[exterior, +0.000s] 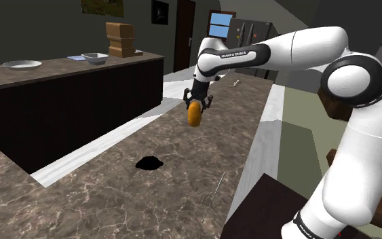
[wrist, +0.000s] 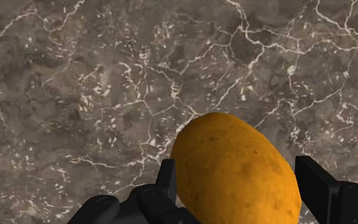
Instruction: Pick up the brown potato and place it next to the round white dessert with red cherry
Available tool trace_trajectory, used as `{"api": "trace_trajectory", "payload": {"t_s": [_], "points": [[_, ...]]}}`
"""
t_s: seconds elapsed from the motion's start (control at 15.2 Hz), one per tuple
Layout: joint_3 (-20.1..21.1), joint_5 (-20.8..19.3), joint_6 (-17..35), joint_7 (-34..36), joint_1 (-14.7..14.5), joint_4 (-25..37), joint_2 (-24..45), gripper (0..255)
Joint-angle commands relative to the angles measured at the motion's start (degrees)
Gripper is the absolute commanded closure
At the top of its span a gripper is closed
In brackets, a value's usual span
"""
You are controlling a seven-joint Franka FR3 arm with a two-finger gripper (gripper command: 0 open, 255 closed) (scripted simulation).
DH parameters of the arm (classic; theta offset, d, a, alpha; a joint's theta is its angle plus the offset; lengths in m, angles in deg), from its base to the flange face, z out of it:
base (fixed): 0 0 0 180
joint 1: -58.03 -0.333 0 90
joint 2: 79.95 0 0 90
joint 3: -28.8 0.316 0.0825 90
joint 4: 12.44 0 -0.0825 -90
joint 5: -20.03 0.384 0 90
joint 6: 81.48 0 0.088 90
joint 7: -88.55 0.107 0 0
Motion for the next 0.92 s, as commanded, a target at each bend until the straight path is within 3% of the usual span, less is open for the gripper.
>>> {"api": "trace_trajectory", "payload": {"t_s": [0.0, 0.2, 0.86], "points": [[1.0, -0.3, 0.4, 2.6, -1.5, 0.3, 0.5, 255], [2.6, -1.1, -0.2, 7.0, -4.0, 3.3, 2.7, 255], [2.6, -1.0, 7.0, 6.6, -4.0, -2.1, 4.5, 255]]}}
